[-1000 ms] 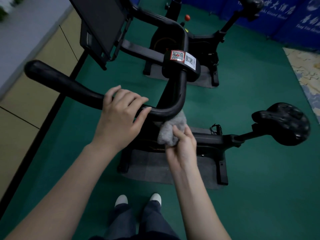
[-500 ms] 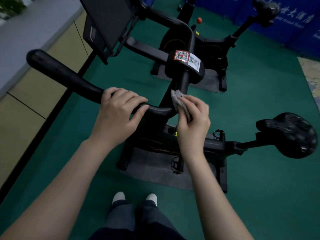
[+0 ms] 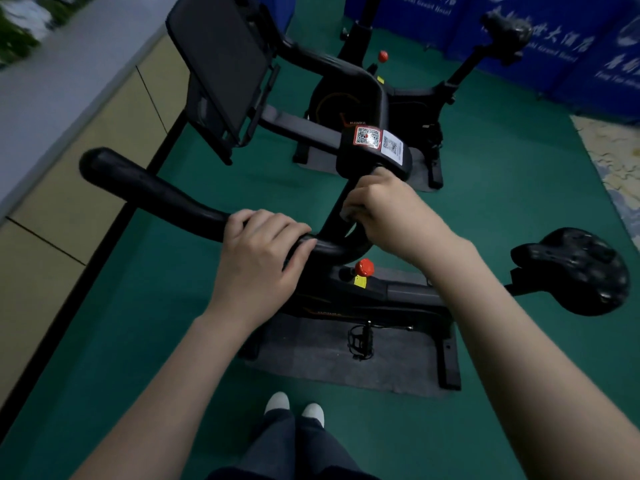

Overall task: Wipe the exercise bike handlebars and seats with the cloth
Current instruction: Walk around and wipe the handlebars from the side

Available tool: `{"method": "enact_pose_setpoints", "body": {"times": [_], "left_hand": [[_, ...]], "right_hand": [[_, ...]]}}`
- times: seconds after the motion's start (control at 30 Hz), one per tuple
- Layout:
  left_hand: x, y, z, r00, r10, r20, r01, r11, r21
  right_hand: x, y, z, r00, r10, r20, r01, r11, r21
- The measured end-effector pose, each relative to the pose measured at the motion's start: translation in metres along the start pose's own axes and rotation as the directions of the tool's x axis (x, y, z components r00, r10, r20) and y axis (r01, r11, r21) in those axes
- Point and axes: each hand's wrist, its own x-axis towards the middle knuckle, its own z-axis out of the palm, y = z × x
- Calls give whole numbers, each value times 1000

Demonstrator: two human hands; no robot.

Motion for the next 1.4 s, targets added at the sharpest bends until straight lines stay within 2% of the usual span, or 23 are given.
{"method": "enact_pose_setpoints", "body": {"times": [0.1,0.17,0.33,0.47,0.6,0.77,0.9,0.97,1.1,1.3,1.4], "left_hand": [[0,-2,0,1000,5,9,-5,1000,-5],[1,-2,-1,1000,6,17,-6,1000,-5],[0,-4,1,999,16,28,-16,1000,-1],[0,-6,1,999,34,35,-34,999,16],[0,-6,-1,998,26,56,-27,1000,16],[0,-3,0,998,-2,66,1,1000,21],[1,2,1,998,-40,51,38,998,43],[1,6,2,996,-74,43,71,995,67],[7,23,7,992,-122,33,119,988,97],[16,52,22,989,-148,17,145,984,105],[17,63,30,984,-180,4,178,977,115]], "right_hand": [[14,-11,-10,972,2,235,10,999,-50],[19,-21,-13,949,-3,314,15,999,-36],[22,-28,-16,923,0,386,-36,996,84],[26,-23,-16,903,-9,430,12,1000,-3],[20,-3,-15,949,-56,311,70,997,-36],[-2,1,-7,973,-179,147,149,969,195],[-6,15,2,993,-105,-47,113,968,224],[-12,16,7,990,-100,-103,125,954,273],[-18,26,13,966,-191,-172,235,928,290],[-11,38,23,945,-35,-324,158,919,361],[-18,42,28,936,-86,-342,220,900,376]]}}
